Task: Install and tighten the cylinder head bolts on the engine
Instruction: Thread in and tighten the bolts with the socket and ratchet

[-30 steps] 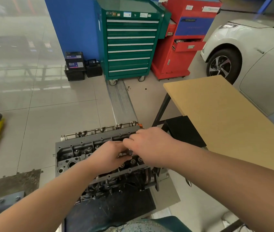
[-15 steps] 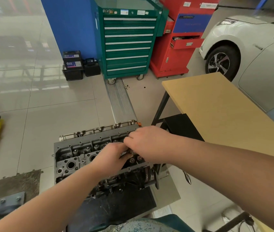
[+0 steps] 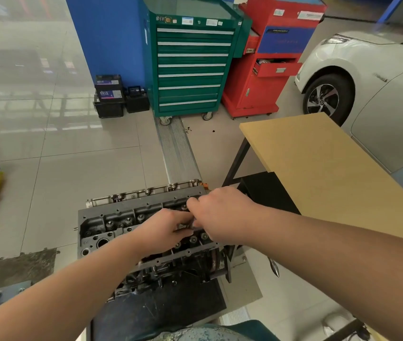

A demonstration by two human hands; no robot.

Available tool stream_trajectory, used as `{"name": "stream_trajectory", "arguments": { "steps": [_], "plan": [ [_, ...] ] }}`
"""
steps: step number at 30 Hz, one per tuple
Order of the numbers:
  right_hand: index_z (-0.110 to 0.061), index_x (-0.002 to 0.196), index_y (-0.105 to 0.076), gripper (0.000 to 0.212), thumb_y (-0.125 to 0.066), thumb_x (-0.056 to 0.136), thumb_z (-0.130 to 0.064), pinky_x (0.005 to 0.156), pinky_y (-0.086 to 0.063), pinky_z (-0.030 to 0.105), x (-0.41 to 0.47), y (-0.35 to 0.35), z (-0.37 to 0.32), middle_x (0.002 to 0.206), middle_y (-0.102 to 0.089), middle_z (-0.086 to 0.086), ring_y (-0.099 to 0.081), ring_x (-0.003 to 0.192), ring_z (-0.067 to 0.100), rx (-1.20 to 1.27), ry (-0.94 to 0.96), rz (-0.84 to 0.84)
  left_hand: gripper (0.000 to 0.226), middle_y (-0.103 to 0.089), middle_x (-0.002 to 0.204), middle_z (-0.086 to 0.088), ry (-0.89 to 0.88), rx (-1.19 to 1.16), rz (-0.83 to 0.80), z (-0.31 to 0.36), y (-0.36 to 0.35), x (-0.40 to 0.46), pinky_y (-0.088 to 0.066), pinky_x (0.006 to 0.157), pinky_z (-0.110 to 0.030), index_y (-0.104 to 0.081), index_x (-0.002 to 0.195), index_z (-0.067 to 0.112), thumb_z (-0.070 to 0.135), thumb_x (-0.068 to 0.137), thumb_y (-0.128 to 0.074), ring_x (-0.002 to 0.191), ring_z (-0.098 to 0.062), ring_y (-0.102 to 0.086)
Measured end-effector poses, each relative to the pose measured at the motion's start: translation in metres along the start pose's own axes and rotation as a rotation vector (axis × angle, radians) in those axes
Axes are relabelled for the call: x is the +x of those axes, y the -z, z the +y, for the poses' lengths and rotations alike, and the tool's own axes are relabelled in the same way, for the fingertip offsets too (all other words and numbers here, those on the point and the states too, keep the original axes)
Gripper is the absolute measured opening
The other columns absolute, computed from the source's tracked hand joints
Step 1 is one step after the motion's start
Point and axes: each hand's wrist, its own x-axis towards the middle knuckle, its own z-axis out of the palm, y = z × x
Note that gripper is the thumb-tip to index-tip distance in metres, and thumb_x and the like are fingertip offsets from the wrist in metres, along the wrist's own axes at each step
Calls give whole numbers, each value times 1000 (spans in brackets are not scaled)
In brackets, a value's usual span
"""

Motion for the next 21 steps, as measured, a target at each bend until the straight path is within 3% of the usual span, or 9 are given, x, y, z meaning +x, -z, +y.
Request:
{"name": "stream_trajectory", "arguments": {
  "steps": [3,6,8,10,13,15,17,19,21],
  "plan": [
    [-17,95,-52,48,-32,106,-60,44,-20,30,5,-8,-10,60,-41,-2,-32,47,15,-108,-148,21,18,-75,104,14,-12,-51,124,5,-3,-5,-54,85,-20,-74,109,26,31,92,-76,95,-2,-68],
    [-18,109,-53,56,-41,97,-71,47,-34,32,7,-11,-8,71,-53,0,-46,55,18,-57,-183,35,10,-74,92,7,-12,25,232,8,-10,-8,-57,76,-28,-75,101,18,26,95,-73,83,-11,-69],
    [-21,127,-46,48,-62,95,-53,57,-50,38,5,-8,-3,97,-63,1,-59,78,21,72,-48,43,16,-75,93,7,18,27,182,8,-6,-5,-58,76,-31,-75,104,17,30,97,-68,83,-11,-70],
    [-20,127,-49,39,-68,94,-27,60,-50,37,5,-7,0,101,-63,2,-61,86,22,94,89,18,13,-74,98,18,34,-18,48,6,2,-1,-56,81,-20,-75,107,26,30,98,-67,88,1,-68],
    [-18,105,-57,20,-62,99,-36,45,-38,31,5,-8,-3,71,-50,-1,-57,61,20,-40,47,42,29,-69,91,31,3,-124,-66,5,9,-1,-50,79,-12,-66,96,49,21,98,-69,88,7,-66],
    [-23,73,-49,38,-69,95,-47,38,-38,26,4,-8,-5,53,-30,-3,-40,39,19,-190,-50,58,34,-68,102,36,3,-181,-22,7,4,-4,-49,90,-10,-65,99,54,20,97,-72,101,9,-66],
    [-21,62,-25,63,-72,93,-48,40,-43,28,6,-15,-8,47,-26,-1,-29,34,18,-248,-125,64,28,-67,108,36,0,-162,124,10,-7,-7,-47,96,-10,-70,103,51,26,94,-77,108,9,-64],
    [-20,68,-37,53,-66,94,-55,41,-32,24,11,-16,-12,51,-32,-2,-30,38,19,-165,-157,126,26,-66,99,33,4,-124,218,11,-14,-8,-52,89,-16,-73,97,44,19,91,-78,97,6,-67],
    [-20,97,-53,38,-61,95,-57,46,-29,28,12,-8,-14,69,-49,-2,-48,56,18,-10,-132,97,26,-64,87,29,18,-94,201,10,-9,-7,-54,77,-21,-68,89,41,16,92,-74,82,5,-66]
  ]
}}
